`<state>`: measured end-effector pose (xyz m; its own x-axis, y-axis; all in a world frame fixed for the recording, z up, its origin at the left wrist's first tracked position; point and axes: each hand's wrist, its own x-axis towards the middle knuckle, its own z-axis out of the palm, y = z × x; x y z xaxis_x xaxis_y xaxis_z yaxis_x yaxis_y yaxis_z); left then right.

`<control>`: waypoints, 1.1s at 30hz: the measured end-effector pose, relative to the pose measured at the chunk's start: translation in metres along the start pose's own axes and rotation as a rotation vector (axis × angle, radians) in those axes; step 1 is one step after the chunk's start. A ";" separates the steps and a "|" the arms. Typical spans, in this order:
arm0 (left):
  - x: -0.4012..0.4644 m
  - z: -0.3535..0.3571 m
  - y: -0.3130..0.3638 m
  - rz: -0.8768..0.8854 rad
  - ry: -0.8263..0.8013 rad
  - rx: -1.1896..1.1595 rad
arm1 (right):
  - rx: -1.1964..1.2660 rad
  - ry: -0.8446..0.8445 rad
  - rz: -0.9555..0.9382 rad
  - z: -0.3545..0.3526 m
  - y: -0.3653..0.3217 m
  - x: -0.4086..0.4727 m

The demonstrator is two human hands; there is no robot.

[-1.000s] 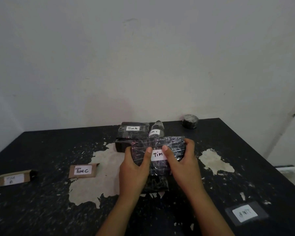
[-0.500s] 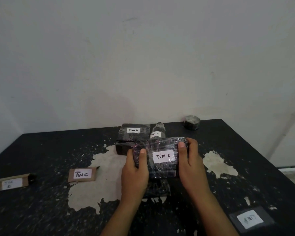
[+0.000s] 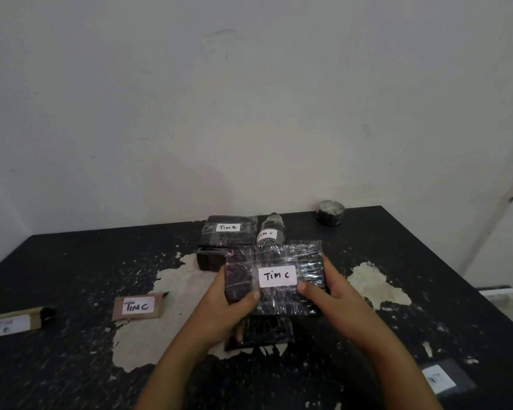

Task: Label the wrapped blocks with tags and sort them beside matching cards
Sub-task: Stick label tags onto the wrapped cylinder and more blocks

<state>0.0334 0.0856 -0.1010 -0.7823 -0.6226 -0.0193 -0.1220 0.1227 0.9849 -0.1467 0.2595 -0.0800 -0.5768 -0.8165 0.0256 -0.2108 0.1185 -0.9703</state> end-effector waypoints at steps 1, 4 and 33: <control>0.002 -0.001 -0.001 -0.009 -0.010 0.014 | -0.001 -0.004 0.010 -0.001 0.001 0.000; 0.007 -0.003 -0.001 -0.034 -0.005 0.060 | -0.023 -0.045 0.041 -0.003 0.003 0.003; 0.039 0.006 0.005 -0.073 0.443 -0.090 | -0.111 0.103 0.252 0.017 0.025 0.022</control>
<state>-0.0009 0.0668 -0.0976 -0.4350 -0.8998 -0.0330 -0.0981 0.0109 0.9951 -0.1510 0.2346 -0.1076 -0.6979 -0.6924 -0.1831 -0.1322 0.3758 -0.9172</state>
